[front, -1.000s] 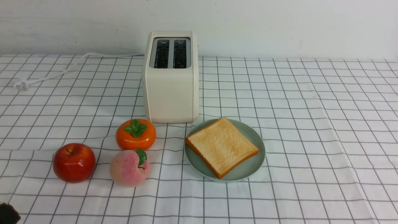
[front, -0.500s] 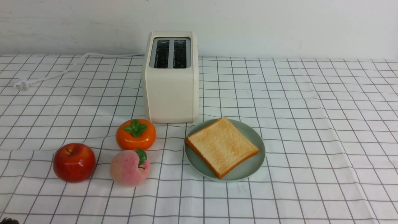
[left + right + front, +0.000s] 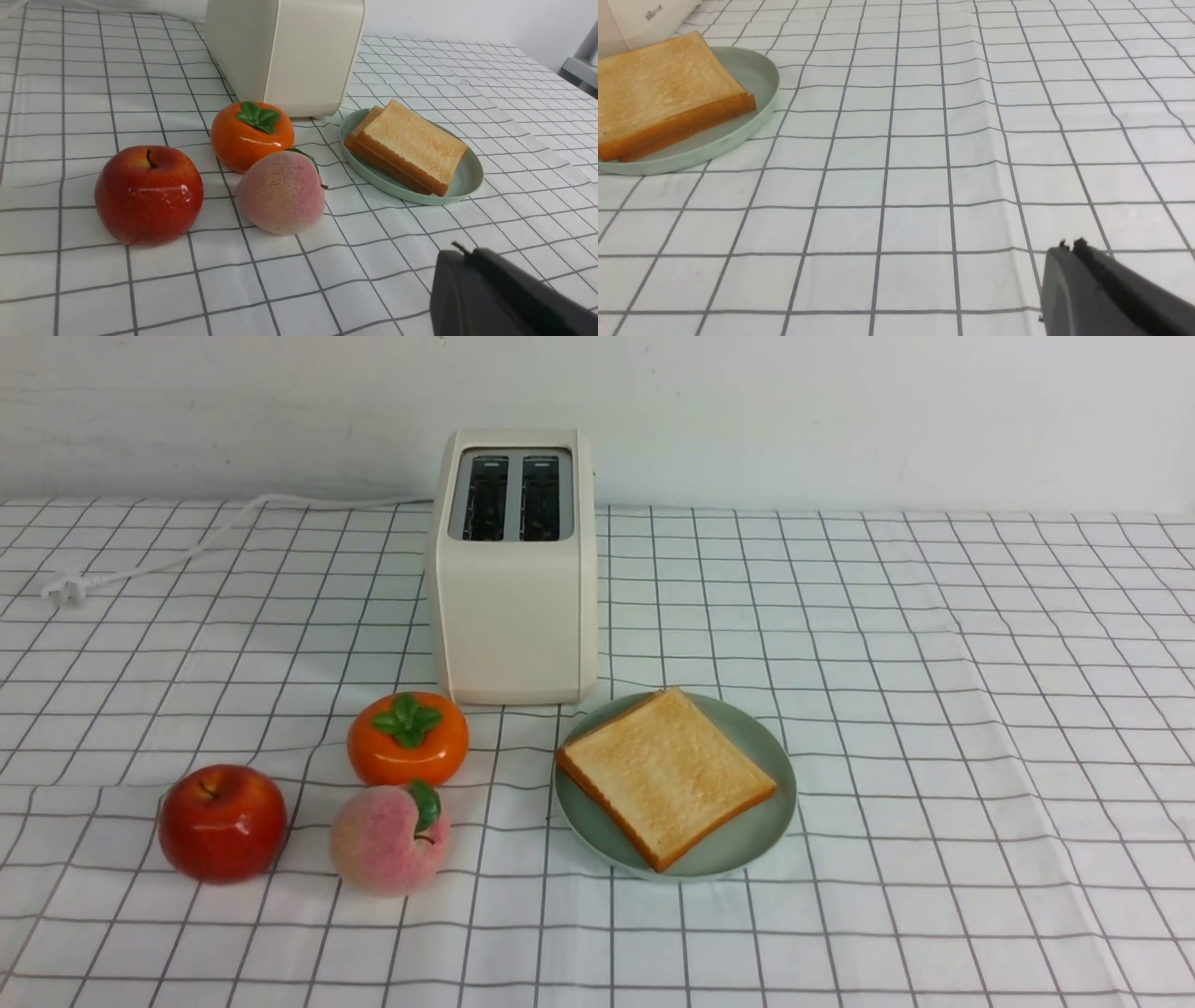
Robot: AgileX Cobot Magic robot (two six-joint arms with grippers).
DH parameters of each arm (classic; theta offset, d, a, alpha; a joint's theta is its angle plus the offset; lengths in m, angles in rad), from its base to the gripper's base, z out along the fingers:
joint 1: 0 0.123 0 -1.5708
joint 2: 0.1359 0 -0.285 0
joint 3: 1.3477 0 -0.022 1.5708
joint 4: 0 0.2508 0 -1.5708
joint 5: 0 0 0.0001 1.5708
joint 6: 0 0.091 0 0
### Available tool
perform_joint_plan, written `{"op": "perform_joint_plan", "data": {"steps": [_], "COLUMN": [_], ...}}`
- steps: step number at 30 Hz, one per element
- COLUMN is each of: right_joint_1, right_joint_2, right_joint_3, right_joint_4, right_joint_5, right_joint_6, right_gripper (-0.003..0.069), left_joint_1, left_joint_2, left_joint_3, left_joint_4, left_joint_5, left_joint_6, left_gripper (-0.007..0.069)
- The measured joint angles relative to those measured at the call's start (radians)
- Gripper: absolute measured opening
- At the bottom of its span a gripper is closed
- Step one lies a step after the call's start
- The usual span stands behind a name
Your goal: Take toasted bread from bread machine on white checkered table place on plate.
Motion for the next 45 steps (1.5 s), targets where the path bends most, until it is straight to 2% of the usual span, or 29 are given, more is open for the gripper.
{"op": "perform_joint_plan", "data": {"steps": [30,34,38,41,45], "right_joint_1": [0.0,-0.001,-0.001,-0.001,-0.001], "right_joint_2": [0.0,0.0,0.0,0.0,0.0], "right_joint_3": [-0.001,-0.001,-0.001,-0.001,-0.001], "right_joint_4": [0.001,0.001,0.001,0.001,0.001], "right_joint_5": [0.004,0.004,0.004,0.004,0.005], "right_joint_6": [0.0,0.0,0.0,0.0,0.0], "right_gripper": [-0.002,-0.0018,-0.0014,-0.0013,-0.0009], "left_joint_1": [0.022,0.217,0.393,0.47,0.495], "left_joint_2": [0.0,0.0,0.0,0.0,0.0], "left_joint_3": [0.019,0.085,0.164,0.245,0.269], "left_joint_4": [0.015,-0.026,-0.114,-0.204,-0.273], "left_joint_5": [-0.002,-0.106,-0.221,-0.246,-0.139], "left_joint_6": [-0.012,-0.046,0.038,0.128,0.206], "left_gripper": [0.0022,-0.0013,-0.0013,-0.0013,-0.0013]}}
